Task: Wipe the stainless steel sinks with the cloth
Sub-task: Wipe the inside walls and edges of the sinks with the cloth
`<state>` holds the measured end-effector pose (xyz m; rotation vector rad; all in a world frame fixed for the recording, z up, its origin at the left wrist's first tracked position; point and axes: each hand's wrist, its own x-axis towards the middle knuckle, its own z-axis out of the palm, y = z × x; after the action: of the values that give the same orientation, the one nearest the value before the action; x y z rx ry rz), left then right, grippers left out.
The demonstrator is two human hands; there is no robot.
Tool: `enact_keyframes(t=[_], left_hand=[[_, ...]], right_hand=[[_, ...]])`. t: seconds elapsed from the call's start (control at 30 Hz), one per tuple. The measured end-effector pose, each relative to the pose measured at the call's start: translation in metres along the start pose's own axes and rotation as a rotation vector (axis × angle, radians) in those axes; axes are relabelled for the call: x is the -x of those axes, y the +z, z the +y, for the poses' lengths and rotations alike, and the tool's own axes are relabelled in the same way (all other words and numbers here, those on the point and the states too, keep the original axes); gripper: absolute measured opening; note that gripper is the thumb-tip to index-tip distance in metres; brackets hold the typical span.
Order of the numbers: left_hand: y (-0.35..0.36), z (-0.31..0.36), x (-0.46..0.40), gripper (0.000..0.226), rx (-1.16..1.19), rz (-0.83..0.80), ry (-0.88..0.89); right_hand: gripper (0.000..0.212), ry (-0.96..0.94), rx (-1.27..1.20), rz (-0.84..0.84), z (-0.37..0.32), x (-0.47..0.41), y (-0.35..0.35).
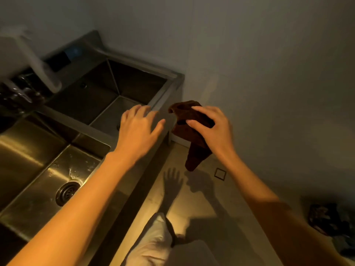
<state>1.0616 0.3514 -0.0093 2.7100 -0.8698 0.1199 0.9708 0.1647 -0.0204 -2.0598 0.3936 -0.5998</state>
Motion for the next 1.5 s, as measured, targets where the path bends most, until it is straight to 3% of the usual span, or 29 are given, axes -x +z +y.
enact_keyframes(t=[0.3, 0.7, 1.0, 1.17, 1.5], left_hand=[[-0.018, -0.054, -0.082, 0.049, -0.003, 0.113, -0.06], [-0.058, -0.178, -0.144, 0.052, -0.056, 0.25, -0.275], [-0.029, -0.226, -0.143, 0.05, -0.135, 0.119, -0.519], [-0.008, -0.234, -0.158, 0.046, -0.165, 0.11, -0.675], [0.06, -0.222, -0.185, 0.044, -0.123, 0.118, -0.94]], right_hand=[[0.037, -0.12, -0.038, -0.047, -0.032, -0.102, 0.043], [0.037, -0.303, -0.159, -0.182, -0.093, -0.224, 0.169], [0.04, -0.33, -0.138, -0.488, -0.068, -0.265, 0.267], [0.038, -0.341, -0.168, -0.708, -0.048, -0.298, 0.306], [0.042, -0.43, -0.119, -0.974, 0.005, -0.371, 0.357]])
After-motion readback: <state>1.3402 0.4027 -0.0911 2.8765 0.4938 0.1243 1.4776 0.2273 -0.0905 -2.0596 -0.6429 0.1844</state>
